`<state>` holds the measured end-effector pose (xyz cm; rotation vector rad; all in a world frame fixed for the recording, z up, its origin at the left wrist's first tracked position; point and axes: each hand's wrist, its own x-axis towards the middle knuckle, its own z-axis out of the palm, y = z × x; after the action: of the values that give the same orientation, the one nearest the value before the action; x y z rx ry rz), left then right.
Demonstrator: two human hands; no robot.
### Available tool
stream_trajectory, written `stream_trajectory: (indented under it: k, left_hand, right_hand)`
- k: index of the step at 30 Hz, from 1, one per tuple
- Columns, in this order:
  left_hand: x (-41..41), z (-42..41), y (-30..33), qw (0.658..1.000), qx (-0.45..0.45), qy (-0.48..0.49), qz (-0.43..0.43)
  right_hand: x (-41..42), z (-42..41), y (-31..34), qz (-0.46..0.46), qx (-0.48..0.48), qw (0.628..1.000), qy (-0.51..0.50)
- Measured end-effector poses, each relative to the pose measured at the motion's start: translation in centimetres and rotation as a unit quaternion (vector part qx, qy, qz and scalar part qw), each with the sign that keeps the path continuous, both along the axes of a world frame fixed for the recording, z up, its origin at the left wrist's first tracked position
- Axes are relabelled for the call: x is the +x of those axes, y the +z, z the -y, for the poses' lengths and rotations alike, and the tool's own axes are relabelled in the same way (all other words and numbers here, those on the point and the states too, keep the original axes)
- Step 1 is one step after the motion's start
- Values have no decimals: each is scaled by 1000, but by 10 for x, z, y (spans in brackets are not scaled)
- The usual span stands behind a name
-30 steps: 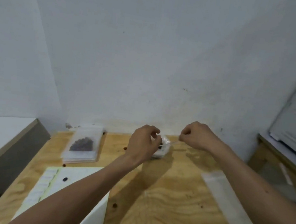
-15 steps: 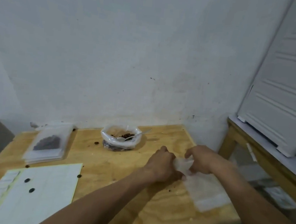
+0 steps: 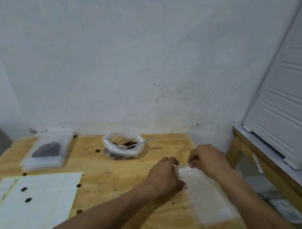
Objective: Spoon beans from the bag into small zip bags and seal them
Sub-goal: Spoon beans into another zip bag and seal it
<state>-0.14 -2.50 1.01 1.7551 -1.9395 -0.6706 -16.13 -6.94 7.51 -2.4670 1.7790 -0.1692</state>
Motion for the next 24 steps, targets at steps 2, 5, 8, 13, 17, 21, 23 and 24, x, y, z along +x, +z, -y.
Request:
stream_trajectory:
  k: [2,5,8,13,17,21,23,24]
  left_hand:
    - [2,0,1,1000,5,2,-28]
    - [6,0,3,992,24,13,-119]
    - [13,-1,4,970,20,55,-237]
    - [31,-1,19,926,-4,88,-368]
    - [68,-4,54,909,-56,127,-393]
    - [120,-14,85,912,-98,165,-362]
    - [147,-18,95,918,-110,186,-331]
    - [160,-20,99,918,-108,200,-324]
  right_hand:
    - [-1,0,3,1,-9,1000,0]
    - [1,1,6,-14,-18,1000,10]
    - [6,3,12,-9,2,1000,25]
    - [26,15,34,61,30,995,74]
    - [60,18,61,218,14,967,130]
    - [108,20,69,317,15,933,166]
    - [135,21,66,331,29,924,190]
    - [147,21,64,333,36,920,205]
